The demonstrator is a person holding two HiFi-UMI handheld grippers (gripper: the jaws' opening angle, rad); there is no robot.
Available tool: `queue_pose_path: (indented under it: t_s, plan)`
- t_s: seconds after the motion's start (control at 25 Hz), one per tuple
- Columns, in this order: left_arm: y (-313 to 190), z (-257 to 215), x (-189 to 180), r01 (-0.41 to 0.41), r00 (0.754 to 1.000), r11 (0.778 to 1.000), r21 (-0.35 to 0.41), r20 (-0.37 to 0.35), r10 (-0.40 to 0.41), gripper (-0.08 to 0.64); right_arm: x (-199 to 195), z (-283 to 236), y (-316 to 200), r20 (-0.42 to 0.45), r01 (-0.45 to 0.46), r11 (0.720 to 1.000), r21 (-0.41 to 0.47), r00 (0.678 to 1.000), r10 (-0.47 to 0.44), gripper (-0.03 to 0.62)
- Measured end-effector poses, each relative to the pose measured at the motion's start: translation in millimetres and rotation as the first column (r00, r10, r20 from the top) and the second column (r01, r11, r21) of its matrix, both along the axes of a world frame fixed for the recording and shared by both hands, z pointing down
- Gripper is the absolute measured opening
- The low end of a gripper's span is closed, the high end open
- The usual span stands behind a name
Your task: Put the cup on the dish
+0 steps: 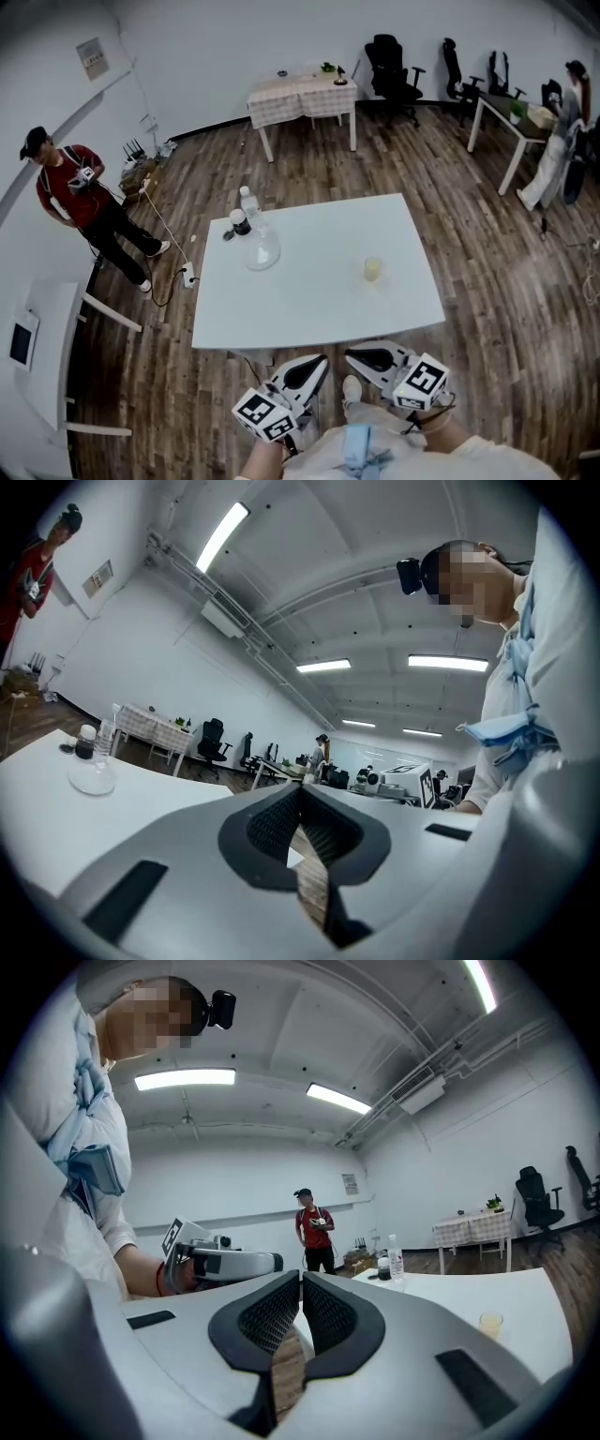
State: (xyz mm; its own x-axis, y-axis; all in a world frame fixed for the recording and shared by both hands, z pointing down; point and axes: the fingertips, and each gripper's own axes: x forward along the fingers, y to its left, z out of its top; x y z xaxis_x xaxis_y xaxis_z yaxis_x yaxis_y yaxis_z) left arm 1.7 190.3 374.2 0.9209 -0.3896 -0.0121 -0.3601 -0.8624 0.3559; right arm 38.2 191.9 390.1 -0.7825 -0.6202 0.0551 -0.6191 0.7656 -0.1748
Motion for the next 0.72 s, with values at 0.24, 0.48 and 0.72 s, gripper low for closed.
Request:
queue_pose_path:
  t_s: [0.24,0.48,0.72]
  plan:
    - [-65,1,17,-0.007,1.000,1.000,0.000,0.028,0.007,0.002,20,2,-62,0.007,-0.011,1.000,0.007,1.000,0.011,0.032]
    - [-112,1,22,0.021,0.999,1.000,0.008,0.033,-0.021,0.002,26,9,-102,-0.031,0.007,1.000,-0.007,0.999,-0.007,0.032]
    - [-141,4,17,0.037,0.999,0.999,-0.019,0.017,-0.037,0.002,20,11,-128,-0.037,0.014,1.000,-0.021,0.999,-0.015,0.032]
